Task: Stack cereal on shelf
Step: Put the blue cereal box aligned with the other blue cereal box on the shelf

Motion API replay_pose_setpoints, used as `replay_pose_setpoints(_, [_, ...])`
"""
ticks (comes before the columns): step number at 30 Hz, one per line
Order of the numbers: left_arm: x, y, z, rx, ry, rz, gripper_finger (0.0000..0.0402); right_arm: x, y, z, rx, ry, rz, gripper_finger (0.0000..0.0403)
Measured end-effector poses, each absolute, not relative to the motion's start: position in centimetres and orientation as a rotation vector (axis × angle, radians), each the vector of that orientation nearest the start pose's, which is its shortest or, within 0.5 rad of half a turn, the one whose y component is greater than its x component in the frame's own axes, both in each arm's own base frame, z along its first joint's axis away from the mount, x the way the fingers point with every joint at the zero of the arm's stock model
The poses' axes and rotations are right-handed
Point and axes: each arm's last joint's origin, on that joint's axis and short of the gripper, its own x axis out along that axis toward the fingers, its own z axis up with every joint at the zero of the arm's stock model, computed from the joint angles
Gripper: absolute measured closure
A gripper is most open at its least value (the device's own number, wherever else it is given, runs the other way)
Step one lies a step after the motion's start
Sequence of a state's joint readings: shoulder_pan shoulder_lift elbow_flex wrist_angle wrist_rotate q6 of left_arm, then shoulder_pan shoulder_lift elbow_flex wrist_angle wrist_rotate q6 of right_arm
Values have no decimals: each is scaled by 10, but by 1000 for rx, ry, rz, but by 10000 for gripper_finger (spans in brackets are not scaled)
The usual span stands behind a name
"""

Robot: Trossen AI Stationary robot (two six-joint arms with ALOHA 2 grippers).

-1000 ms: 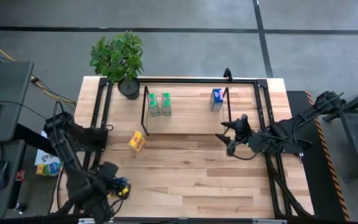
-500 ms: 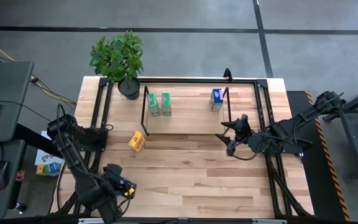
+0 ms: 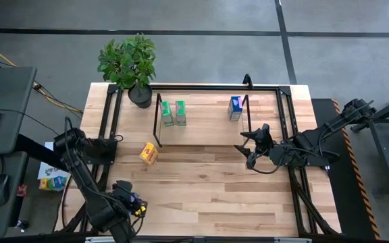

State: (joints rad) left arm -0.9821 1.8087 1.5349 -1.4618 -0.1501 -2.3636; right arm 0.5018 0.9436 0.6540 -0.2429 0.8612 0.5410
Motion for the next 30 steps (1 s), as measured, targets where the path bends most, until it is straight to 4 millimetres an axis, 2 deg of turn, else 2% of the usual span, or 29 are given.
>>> replay_pose_setpoints(17, [188,-268,240,-866,1103,1182,108,179,73,261,199,304,-449,125])
replay_pose_setpoints(30, [192,-267,238,-850,1113,1168,110,179,73,261,199,304,-449,125])
